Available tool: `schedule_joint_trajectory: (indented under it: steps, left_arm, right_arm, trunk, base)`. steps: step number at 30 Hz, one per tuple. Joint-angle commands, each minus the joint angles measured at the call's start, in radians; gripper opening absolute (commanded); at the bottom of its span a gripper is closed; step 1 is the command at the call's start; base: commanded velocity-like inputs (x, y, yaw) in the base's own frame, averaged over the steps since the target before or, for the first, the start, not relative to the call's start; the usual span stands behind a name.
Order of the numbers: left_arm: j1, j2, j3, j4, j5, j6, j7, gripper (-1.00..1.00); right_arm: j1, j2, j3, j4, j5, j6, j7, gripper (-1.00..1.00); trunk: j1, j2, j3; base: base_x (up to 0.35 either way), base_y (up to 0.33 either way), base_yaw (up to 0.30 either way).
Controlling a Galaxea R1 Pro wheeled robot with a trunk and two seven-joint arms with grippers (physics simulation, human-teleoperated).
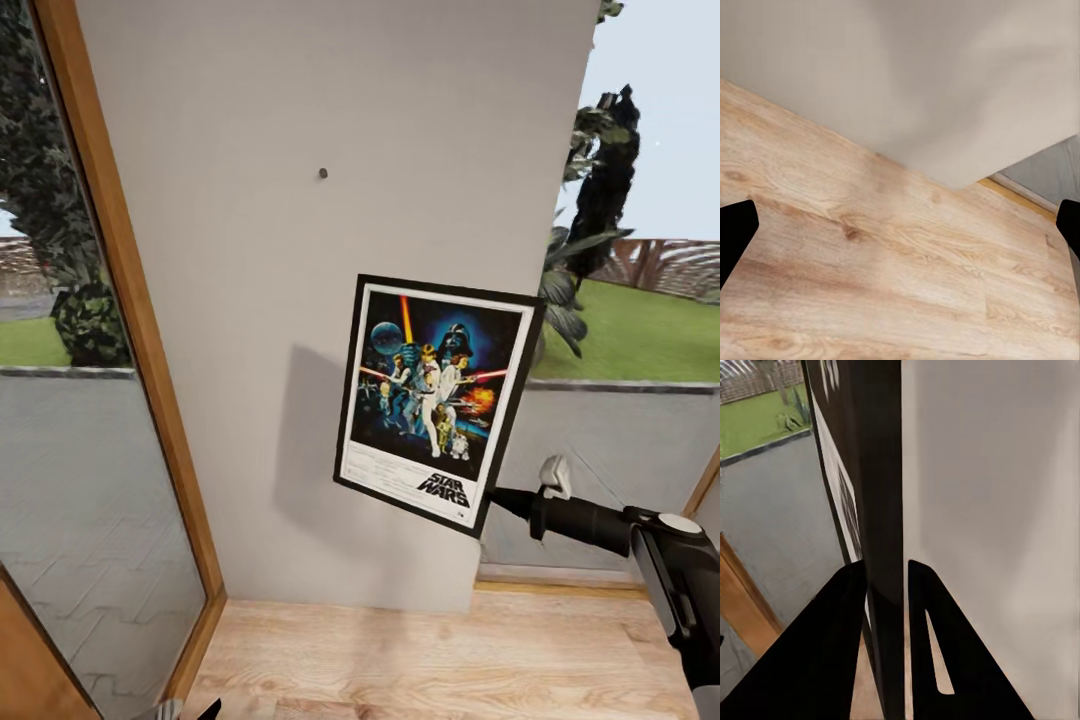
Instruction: Pick up the poster from the kitchen countertop and hang it on one of the wall nails in the kitchen.
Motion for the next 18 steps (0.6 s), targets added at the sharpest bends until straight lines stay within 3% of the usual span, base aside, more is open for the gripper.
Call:
schedule_joint_trajectory:
  steps: [1, 7, 18]
  left_arm:
    - [0.0, 0.0, -0.009, 0.001, 0.006, -0.006, -0.001, 1.0]
    - [0.0, 0.0, -0.009, 0.001, 0.006, -0.006, -0.001, 1.0]
    - [0.0, 0.0, -0.009, 0.001, 0.006, -0.006, -0.001, 1.0]
  right_arm:
    - [-0.002, 0.002, -0.001, -0.006, -0.003, 0.017, 0.005, -1.0]
    - [-0.024, 0.013, 0.012, -0.025, -0.002, 0.078, 0.004, -1.0]
    - [-0.156, 0.018, 0.075, -0.035, -0.001, 0.163, 0.004, -1.0]
  trunk:
    - [0.0, -0.001, 0.0]
    - [0.0, -0.001, 0.0]
    - [0.0, -0.001, 0.0]
  base:
    - [0.0, 0.0, 0.0]
    - [0.0, 0.0, 0.0]
    - [0.0, 0.0, 0.0]
